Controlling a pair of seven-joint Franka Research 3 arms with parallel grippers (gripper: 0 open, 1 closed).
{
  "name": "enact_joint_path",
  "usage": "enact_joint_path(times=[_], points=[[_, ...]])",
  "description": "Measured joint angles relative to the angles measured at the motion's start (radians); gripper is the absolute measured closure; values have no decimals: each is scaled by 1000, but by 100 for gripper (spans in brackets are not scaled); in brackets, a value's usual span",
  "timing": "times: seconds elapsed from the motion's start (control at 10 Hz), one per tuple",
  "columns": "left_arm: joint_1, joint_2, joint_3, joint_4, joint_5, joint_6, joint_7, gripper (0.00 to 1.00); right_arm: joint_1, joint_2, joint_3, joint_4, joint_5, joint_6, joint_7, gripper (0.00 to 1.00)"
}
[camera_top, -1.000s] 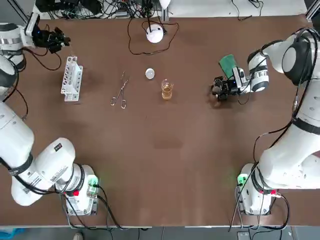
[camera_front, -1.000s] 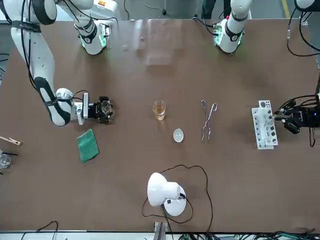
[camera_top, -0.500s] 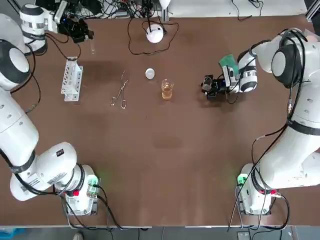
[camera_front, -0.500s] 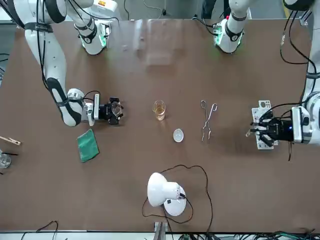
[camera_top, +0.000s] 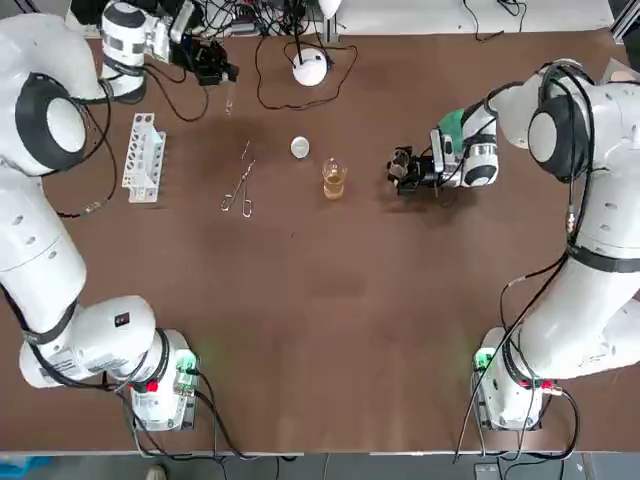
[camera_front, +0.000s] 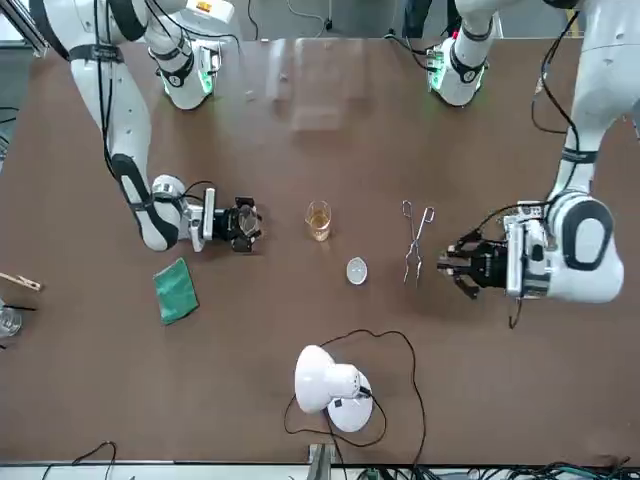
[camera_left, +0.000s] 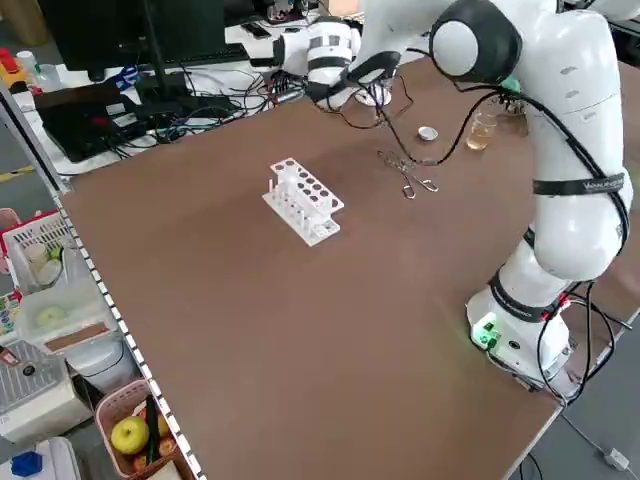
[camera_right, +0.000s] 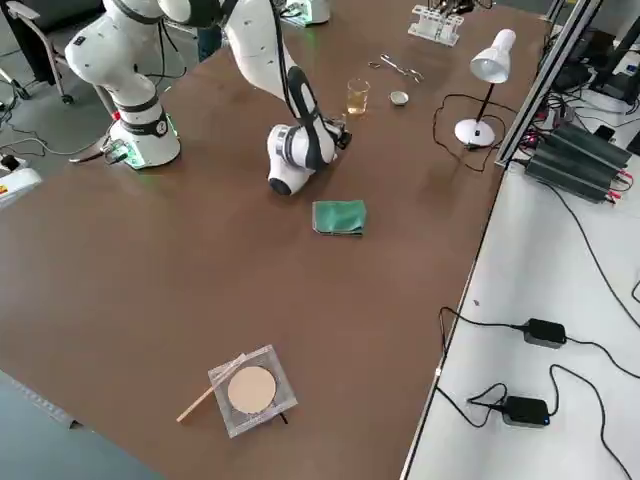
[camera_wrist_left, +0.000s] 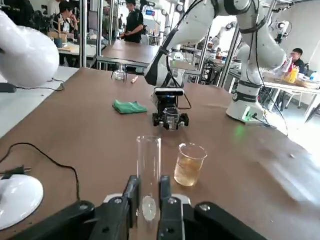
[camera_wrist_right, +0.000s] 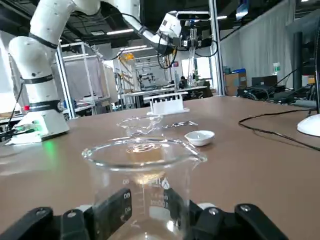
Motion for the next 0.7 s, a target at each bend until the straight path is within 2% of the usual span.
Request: enact_joint_path(times=[0.3, 0.7], points=[[-44, -82, 3, -109, -12, 136, -33, 79, 26, 0, -6, 1, 25, 16, 0, 62], [-149, -172, 5, -228, -12, 344, -95, 79, 26, 4, -12, 1, 25, 18, 0, 62]])
